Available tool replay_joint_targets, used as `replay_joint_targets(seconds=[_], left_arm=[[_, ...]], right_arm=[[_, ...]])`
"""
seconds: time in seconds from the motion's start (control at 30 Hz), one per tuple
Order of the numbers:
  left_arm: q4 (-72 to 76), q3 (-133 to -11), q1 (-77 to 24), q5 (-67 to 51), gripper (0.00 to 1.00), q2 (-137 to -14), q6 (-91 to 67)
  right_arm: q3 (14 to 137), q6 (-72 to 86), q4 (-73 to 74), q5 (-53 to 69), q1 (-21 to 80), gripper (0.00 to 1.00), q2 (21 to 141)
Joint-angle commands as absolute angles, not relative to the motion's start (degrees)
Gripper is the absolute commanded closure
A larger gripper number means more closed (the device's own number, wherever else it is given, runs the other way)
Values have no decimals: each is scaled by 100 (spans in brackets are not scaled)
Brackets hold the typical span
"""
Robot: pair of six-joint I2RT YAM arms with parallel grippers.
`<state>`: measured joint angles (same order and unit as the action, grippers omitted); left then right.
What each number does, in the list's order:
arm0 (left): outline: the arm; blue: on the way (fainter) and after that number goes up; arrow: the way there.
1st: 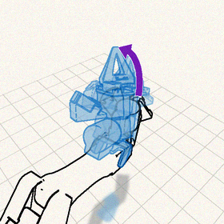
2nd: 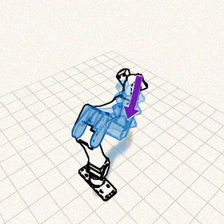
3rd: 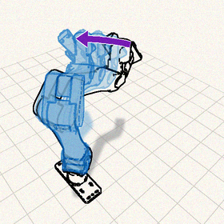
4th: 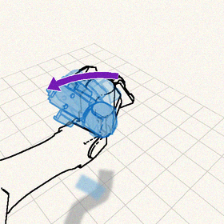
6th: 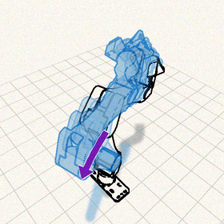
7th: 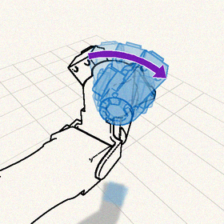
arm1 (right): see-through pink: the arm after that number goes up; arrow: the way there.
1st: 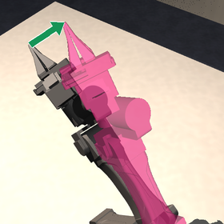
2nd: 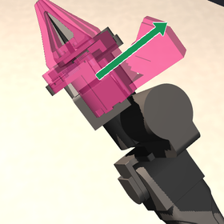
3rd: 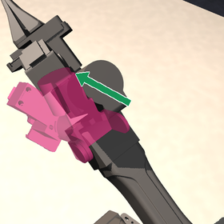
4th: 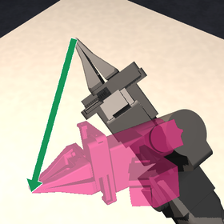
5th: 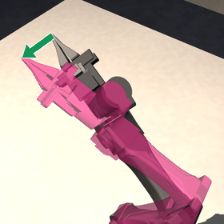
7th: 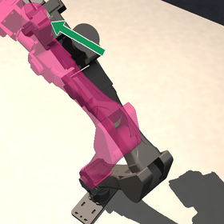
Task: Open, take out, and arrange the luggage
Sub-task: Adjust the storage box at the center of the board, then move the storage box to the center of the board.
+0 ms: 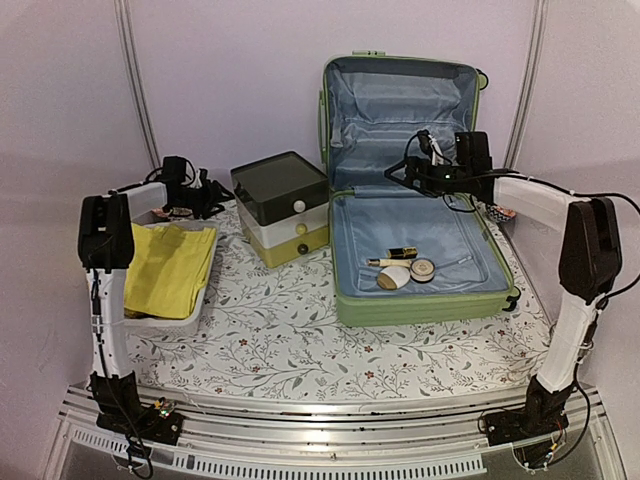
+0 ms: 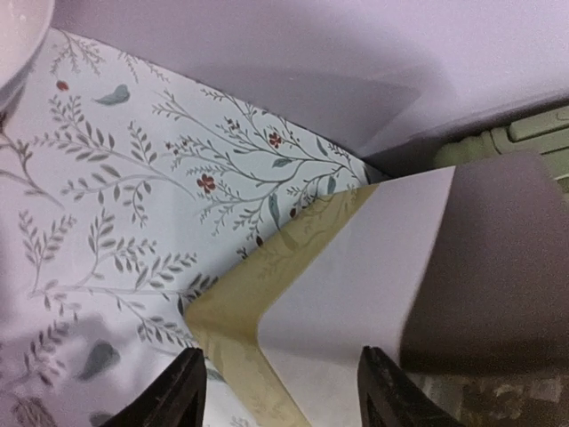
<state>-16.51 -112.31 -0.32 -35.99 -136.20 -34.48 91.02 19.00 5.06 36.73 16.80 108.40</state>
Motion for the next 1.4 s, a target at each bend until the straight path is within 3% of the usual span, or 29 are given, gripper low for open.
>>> replay_joint_targets(seconds=[0.0,0.2,0.43,0.6,0.73,1.0,1.37], left_arm=[[-1904,-10650,-187,-3384,37,-12587,-3342],[-1727,-9371,-263,-3069,28,-11071,-3187],[-957,-7500,-467,-2824,13,-9194,-3287],[-912,-6804,-504,-2786,11,-8150,-3329],[-1072,-6543,-509,-2839,10,-7458,-3303],[-1543,-6445,-492,-2820,9,-6690,-3176],[-1925,-6612,-279,-2803,8,-6560,-2882]], right_arm=[[8692,1750,148,3665,1637,1,10240],[7963,1643,-180,3334,1596,1,9848],[7128,2033,-1038,1867,1529,1,9853],[6828,2470,-1696,1318,1521,1,10208],[6457,2871,-2708,1131,1523,1,10564],[6879,3427,-3378,1437,1563,1,11769],[8219,3706,-3444,1302,1897,1,13120]])
